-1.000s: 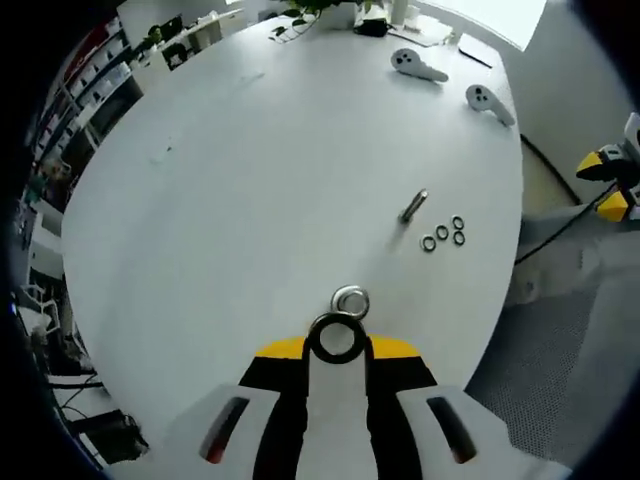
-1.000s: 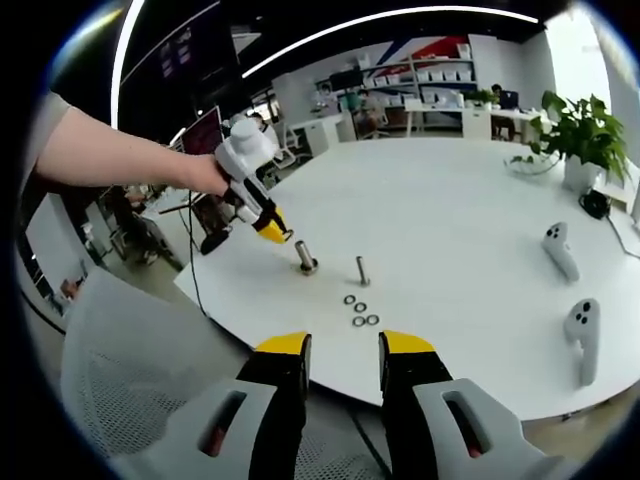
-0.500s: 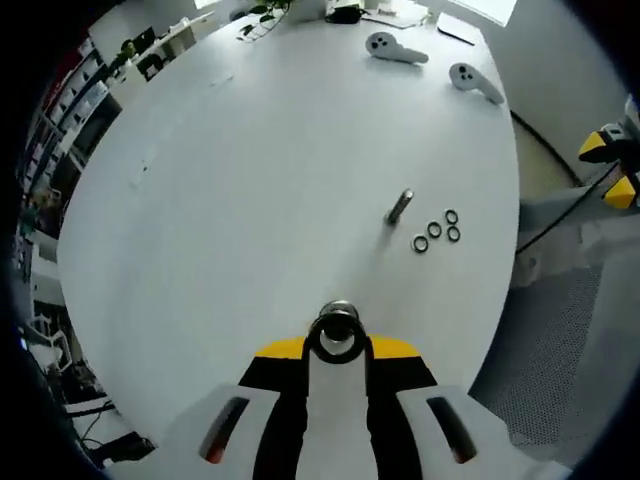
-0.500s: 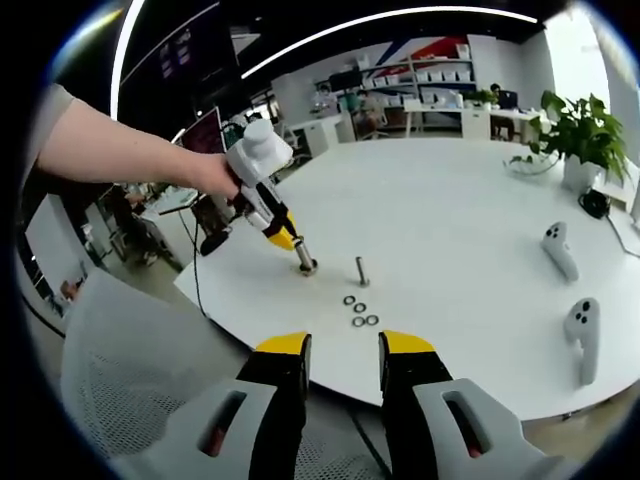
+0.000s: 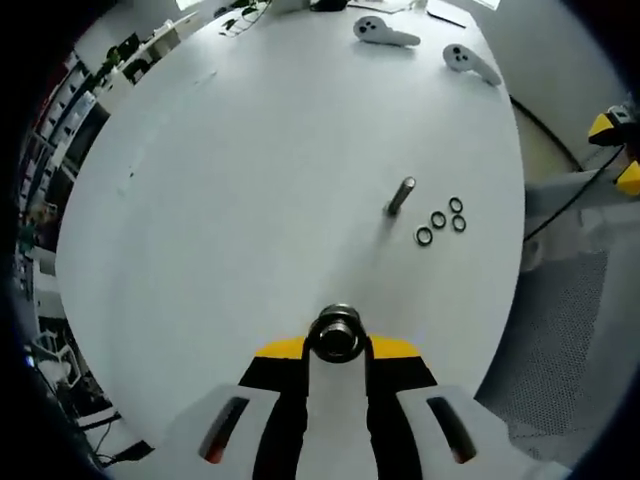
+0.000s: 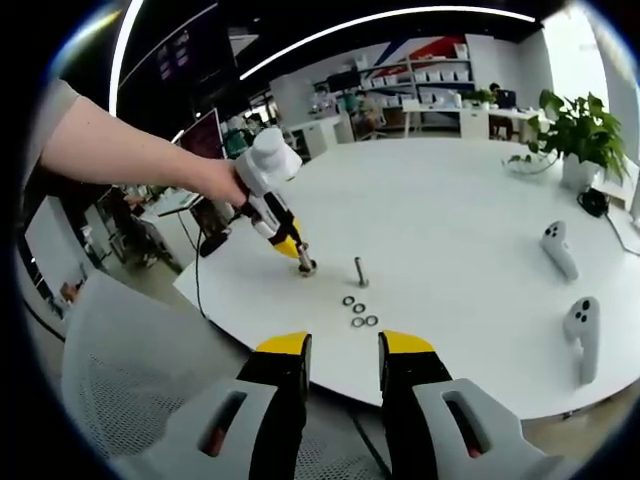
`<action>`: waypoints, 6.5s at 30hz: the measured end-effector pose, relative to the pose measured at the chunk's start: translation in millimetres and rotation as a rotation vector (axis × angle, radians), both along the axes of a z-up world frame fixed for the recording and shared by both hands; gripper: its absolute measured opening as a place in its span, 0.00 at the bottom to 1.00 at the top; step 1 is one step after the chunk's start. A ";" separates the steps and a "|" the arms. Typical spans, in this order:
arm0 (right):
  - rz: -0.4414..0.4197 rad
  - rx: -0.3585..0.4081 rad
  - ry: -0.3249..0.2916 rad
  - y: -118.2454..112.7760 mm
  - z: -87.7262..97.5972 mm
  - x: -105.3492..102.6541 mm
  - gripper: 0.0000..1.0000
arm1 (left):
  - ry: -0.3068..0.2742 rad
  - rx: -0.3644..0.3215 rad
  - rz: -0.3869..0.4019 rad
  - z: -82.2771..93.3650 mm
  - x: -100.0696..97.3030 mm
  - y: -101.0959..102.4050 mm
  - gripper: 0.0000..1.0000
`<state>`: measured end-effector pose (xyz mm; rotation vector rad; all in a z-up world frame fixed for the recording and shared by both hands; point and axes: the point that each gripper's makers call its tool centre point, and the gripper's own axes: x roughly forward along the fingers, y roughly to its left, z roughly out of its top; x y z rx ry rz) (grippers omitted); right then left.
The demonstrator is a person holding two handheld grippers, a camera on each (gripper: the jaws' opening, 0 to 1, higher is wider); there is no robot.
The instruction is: Place the washer onto the threaded stud by aligning its center hole with the stud, sliding it down to the base, and recovering from edge contact or off-axis alignment until the washer reaches the visible bottom stop.
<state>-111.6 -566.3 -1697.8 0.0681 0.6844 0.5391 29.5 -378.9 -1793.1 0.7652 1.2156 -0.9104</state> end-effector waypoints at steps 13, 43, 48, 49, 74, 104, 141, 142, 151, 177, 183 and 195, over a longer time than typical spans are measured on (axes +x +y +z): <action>0.000 -0.009 0.011 -0.3 -2.1 -0.3 0.29 | 0.014 0.032 -0.017 -28.9 4.4 2.1 0.19; 0.009 -0.019 0.017 -0.1 -4.0 -1.7 0.29 | -0.042 -0.005 0.068 -34.3 12.4 11.4 0.31; 0.012 -0.017 0.016 0.4 -3.6 -1.9 0.29 | -0.073 -0.041 0.116 -22.7 8.5 17.2 0.31; 0.013 -0.017 0.016 0.5 -3.6 -2.0 0.29 | -0.086 -0.046 0.124 -20.9 8.9 18.5 0.33; 0.046 -0.027 0.026 5.0 -5.6 -7.1 0.29 | -0.175 -0.348 0.422 19.3 -67.6 47.7 0.32; 0.104 -0.035 0.040 13.4 -8.8 -12.3 0.29 | -0.336 -0.562 0.592 106.3 -139.3 82.4 0.36; 0.124 -0.029 0.045 18.1 -10.2 -13.3 0.29 | -0.383 -0.693 0.645 113.2 -154.6 74.6 0.34; 0.120 -0.025 0.042 17.7 -9.6 -13.4 0.29 | -0.387 -0.690 0.648 112.3 -153.1 77.3 0.34; 0.153 -0.037 0.070 22.3 -14.4 -18.5 0.30 | -0.387 -0.694 0.672 107.0 -146.7 87.9 0.35; 0.154 0.040 0.046 27.7 -1.7 -16.5 0.31 | -0.401 -0.627 0.716 101.0 -148.5 96.8 0.34; 0.154 0.041 0.059 27.0 -3.0 -16.5 0.32 | -0.402 -0.610 0.721 99.3 -148.5 98.5 0.34; 0.227 0.020 0.136 32.5 -14.4 -22.6 0.32 | -0.372 -0.569 0.733 92.2 -152.6 101.6 0.33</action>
